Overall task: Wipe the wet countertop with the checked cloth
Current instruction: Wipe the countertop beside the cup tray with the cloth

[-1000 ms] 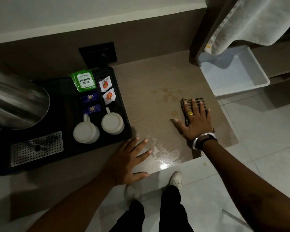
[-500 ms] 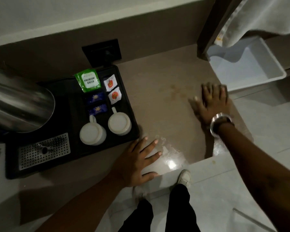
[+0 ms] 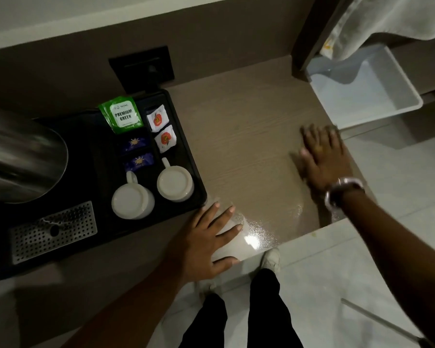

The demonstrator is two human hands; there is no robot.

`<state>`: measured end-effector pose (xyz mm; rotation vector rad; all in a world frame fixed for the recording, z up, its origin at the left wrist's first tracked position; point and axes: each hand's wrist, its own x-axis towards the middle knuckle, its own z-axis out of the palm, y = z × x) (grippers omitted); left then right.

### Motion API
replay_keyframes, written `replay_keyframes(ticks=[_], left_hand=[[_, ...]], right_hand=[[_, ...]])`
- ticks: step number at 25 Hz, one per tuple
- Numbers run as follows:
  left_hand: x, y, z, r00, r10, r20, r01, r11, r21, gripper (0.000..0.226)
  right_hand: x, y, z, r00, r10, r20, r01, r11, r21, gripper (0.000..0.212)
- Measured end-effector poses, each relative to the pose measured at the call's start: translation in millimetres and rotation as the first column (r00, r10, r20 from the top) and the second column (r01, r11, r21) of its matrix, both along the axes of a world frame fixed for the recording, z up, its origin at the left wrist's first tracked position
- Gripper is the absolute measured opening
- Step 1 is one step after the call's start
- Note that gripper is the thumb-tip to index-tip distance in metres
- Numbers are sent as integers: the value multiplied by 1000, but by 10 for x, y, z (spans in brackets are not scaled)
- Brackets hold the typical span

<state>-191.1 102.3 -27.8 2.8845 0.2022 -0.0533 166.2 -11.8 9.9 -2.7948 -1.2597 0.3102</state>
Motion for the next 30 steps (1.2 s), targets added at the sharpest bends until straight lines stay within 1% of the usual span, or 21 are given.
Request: replay_keyframes(ticks=[1, 2, 3, 5, 7, 9, 10, 11, 13, 14, 15, 16, 18, 20, 22, 24, 25, 27, 28, 29, 30], left_hand=[[-5, 5, 3, 1000, -5, 11, 6, 1000, -22, 72], [-8, 15, 5, 1000, -7, 20, 8, 999, -40, 71], [-10, 21, 2, 1000, -1, 27, 3, 999, -49, 71], [-2, 13, -5, 1000, 12, 14, -12, 999, -46, 72], [-25, -2, 9, 1000, 1, 7, -1, 998, -63, 71], [-18, 20, 28, 1000, -1, 12, 2, 999, -39, 71], [0, 30, 30, 1000, -5, 0, 5, 1000, -14, 71], [1, 21, 29, 1000, -5, -18, 5, 1000, -1, 72], [21, 13, 26, 1000, -6, -14, 6, 1000, 14, 71], [27, 17, 9, 1000, -1, -7, 1, 1000, -1, 70], [6, 38, -27, 1000, 3, 0, -3, 1000, -27, 70], [-24, 57, -69, 1000, 1, 5, -1, 999, -48, 71], [-28, 41, -55, 1000, -12, -14, 12, 998, -61, 71], [-3, 10, 20, 1000, 9, -28, -11, 997, -73, 70], [13, 17, 112, 1000, 8, -29, -10, 996, -87, 70], [38, 39, 116, 1000, 6, -22, -8, 996, -88, 70], [39, 34, 109, 999, 5, -34, -8, 996, -88, 70], [4, 10, 70, 998, 13, -57, -17, 998, -58, 72], [-6, 8, 41, 999, 17, -51, -19, 999, -33, 72], [-1, 7, 22, 999, 22, -41, -23, 999, -22, 72], [3, 5, 16, 1000, 20, -19, -20, 1000, -24, 71]], right_hand=[[189, 401, 16, 996, -84, -8, 85, 996, 42, 82], [210, 861, 45, 995, -94, -25, 96, 994, 60, 80], [63, 1274, 43, 1000, -9, -20, 10, 999, 46, 76], [-501, 1674, 26, 946, 323, 1, -323, 945, 57, 70], [-1030, 1248, -73, 768, 639, 41, -640, 768, 25, 66], [-1138, 416, -153, 702, 712, 20, -711, 703, -13, 64], [-917, 110, -129, 728, 685, 25, -685, 729, -14, 64], [-581, -39, -84, 802, 597, 28, -596, 802, -21, 63], [125, 174, 74, 978, 205, 43, -205, 979, -3, 63], [348, 491, 142, 999, 29, 23, -30, 999, 17, 65], [434, 878, 145, 999, -50, 1, 50, 998, 29, 66], [364, 1262, 123, 999, -42, 11, 42, 998, 45, 66], [-88, 1773, 70, 988, 151, 12, -151, 988, 38, 66], [-696, 1673, 54, 904, 426, -2, -426, 904, 25, 66], [-1178, 960, -66, 771, 635, -51, -637, 771, -17, 67], [-1202, 128, -121, 734, 675, -80, -679, 734, -34, 69], [-1018, -142, -136, 790, 609, -78, -612, 789, -40, 69], [-403, -133, -70, 957, 289, -32, -290, 955, -58, 65], [-125, 138, -19, 997, 81, -2, -81, 996, -35, 67], [82, 506, 37, 999, -43, -30, 42, 999, -22, 69], [205, 915, 54, 997, -69, -37, 69, 998, 0, 71]])
